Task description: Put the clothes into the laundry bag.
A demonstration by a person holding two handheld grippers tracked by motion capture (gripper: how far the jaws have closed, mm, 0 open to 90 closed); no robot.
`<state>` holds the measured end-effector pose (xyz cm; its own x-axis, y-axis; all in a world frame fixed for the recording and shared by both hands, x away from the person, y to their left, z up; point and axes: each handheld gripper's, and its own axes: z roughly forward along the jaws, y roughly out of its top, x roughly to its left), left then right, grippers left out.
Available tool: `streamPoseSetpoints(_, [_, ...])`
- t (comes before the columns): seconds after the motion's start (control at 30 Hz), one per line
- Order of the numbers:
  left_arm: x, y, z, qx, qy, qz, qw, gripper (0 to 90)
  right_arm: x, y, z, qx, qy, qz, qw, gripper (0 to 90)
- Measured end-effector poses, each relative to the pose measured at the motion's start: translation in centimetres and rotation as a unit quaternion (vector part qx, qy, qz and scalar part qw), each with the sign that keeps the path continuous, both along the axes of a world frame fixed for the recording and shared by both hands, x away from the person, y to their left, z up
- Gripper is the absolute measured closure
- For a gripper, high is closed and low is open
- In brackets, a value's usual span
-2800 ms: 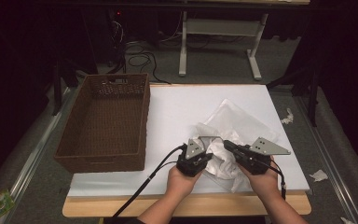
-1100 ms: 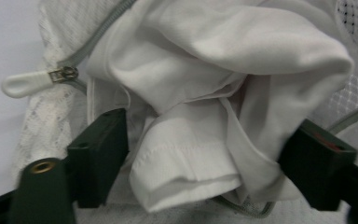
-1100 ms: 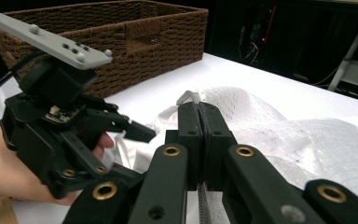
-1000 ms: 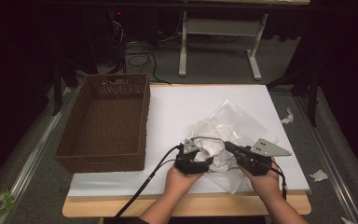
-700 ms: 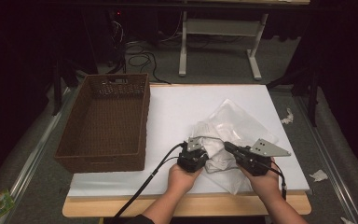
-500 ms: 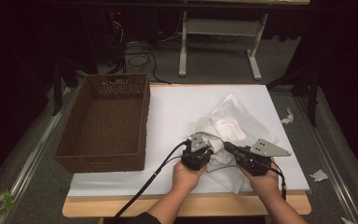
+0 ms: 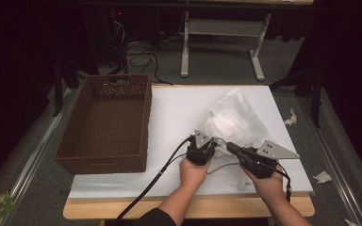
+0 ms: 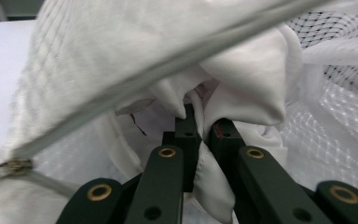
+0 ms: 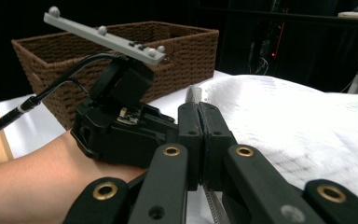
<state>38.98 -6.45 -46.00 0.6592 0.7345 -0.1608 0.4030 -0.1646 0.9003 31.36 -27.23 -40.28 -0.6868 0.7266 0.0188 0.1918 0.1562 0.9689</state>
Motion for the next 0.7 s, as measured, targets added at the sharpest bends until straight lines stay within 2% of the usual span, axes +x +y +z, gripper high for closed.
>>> streamPoseSetpoints(0.1, [0.1, 1.8, 0.1, 0.004, -0.011, 0.029, 0.9995, 84.2, -0.1, 0.0, 0.2, 0.003, -0.003, 0.0, 1.0, 89.5])
streamPoseSetpoints(0.17, [0.2, 2.2, 0.2, 0.003, -0.013, 0.039, 0.9992, 84.3, -0.2, 0.1, 0.3, 0.004, -0.005, 0.002, 1.0, 89.4])
streamPoseSetpoints(0.37, [-0.5, 0.2, 0.5, -0.014, -0.02, 0.014, 0.9996, 84.1, -0.2, 0.7, 0.4, 0.002, -0.007, 0.006, 1.0, 89.5])
streamPoseSetpoints(0.43, [-1.0, -1.1, 0.5, -0.036, -0.026, -0.005, 0.999, 84.0, -0.2, 0.7, 0.3, 0.001, -0.004, 0.006, 1.0, 89.5])
streamPoseSetpoints(0.5, [-1.3, -1.9, 0.5, -0.035, -0.031, -0.015, 0.9988, 84.0, -0.1, 0.6, 0.2, 0.005, -0.003, 0.007, 1.0, 89.5])
streamPoseSetpoints(0.6, [-0.6, -2.4, -0.1, -0.036, -0.023, -0.004, 0.9991, 83.9, 0.0, 0.3, 0.0, 0.007, -0.002, 0.006, 1.0, 89.5])
streamPoseSetpoints(0.7, [0.4, -2.4, -0.7, -0.025, -0.014, 0.009, 0.9996, 83.8, -0.1, 0.1, 0.1, 0.012, 0.0, 0.005, 0.9999, 89.5])
